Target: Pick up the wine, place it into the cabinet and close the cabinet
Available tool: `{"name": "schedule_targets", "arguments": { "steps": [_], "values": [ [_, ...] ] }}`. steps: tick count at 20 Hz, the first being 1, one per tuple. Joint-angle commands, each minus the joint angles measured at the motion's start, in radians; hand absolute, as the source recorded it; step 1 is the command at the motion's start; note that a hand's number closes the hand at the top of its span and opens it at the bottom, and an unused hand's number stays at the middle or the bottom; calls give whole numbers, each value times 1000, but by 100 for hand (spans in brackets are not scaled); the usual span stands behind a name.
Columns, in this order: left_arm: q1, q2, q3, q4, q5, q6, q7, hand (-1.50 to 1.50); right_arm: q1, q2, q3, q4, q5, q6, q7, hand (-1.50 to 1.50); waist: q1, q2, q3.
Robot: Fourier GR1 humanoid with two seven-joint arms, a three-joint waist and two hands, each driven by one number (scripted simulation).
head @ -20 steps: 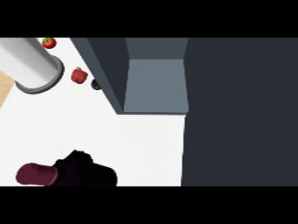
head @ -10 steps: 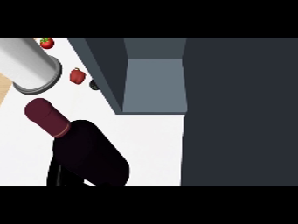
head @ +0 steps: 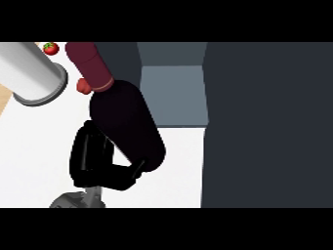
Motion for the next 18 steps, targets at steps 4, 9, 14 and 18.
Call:
{"name": "schedule_targets", "arguments": {
  "steps": [4, 9, 14, 18],
  "values": [
    [-218, 0, -13, 208, -42, 114, -18, 150, -23, 22, 56, 5, 71, -20, 4, -150, -1, 1, 0],
    [-255, 0, -102, 318, -66, 194, -83, 150, -59, -27, -49, 2, -48, -16, 36, -150, -1, 1, 0],
    [-318, 0, -107, 453, 11, 199, -145, 150, 37, 25, 30, -19, 42, 3, -28, -150, -4, 1, 0],
    [-348, 0, -163, 533, 95, 270, -208, 150, -30, -46, -38, -76, -85, -16, 124, -150, -8, 1, -1]
  ]
}}
